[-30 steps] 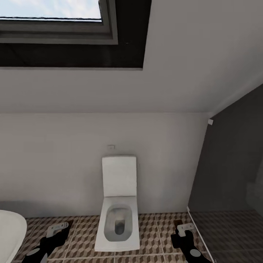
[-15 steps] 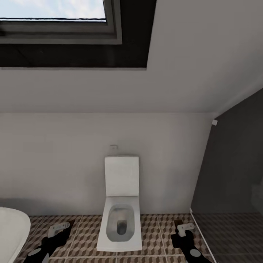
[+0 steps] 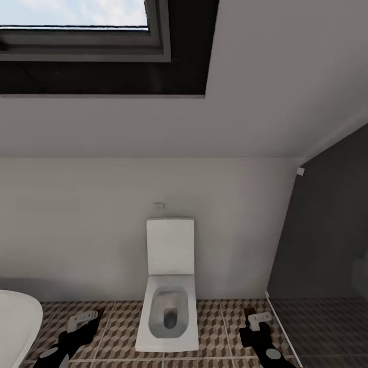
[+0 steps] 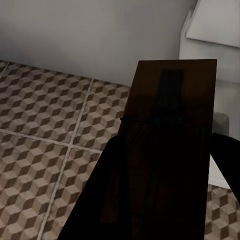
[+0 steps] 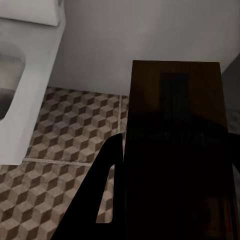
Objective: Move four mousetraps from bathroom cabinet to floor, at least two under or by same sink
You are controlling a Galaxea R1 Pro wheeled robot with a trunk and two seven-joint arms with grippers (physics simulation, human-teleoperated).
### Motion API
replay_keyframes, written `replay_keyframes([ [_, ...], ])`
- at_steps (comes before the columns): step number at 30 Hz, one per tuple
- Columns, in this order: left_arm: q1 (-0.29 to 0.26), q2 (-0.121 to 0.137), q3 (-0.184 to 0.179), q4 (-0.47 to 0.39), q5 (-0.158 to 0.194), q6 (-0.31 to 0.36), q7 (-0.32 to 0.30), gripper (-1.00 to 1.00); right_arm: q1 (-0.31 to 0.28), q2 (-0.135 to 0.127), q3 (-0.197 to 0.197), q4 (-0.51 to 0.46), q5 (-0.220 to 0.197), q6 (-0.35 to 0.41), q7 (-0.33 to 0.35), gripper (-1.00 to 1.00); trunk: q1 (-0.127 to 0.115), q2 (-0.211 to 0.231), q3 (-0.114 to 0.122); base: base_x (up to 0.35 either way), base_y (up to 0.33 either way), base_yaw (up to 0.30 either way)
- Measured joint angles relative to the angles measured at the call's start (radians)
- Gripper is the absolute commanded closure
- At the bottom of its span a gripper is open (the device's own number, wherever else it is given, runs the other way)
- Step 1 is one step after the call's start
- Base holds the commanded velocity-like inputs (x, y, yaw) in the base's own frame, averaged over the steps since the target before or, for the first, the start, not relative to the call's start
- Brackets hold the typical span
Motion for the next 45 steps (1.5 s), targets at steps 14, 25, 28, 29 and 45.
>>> replay_keyframes([
  [14,0.0,0.0,0.0,0.0,0.0,0.001,0.0,1.0,0.0,0.0,0.0,0.0,0.0,0.0,0.0,1.0,0.0,0.0,0.0,0.243,0.0,0.0],
  [25,-0.001,-0.001,0.0,0.0,0.001,0.0,-0.012,1.0,0.0,0.0,0.0,0.0,0.002,0.001,0.0,1.0,0.0,0.0,0.0,0.022,0.0,0.0],
  [28,0.0,0.003,0.001,0.0,0.001,0.001,-0.012,1.0,0.0,0.0,0.0,0.0,0.002,0.0,0.0,1.0,0.0,0.0,0.0,0.0,0.0,0.0],
  [29,-0.001,0.004,0.001,0.0,0.001,0.001,-0.012,1.0,0.0,0.0,0.0,0.0,0.002,0.001,0.0,1.0,0.0,0.0,0.0,0.0,0.0,0.0],
  [45,-0.001,0.002,0.002,0.0,0.001,-0.005,-0.006,1.0,0.0,0.0,-0.001,-0.001,0.001,0.001,0.0,1.0,0.05,-0.091,-0.041,0.0,0.0,0.0],
])
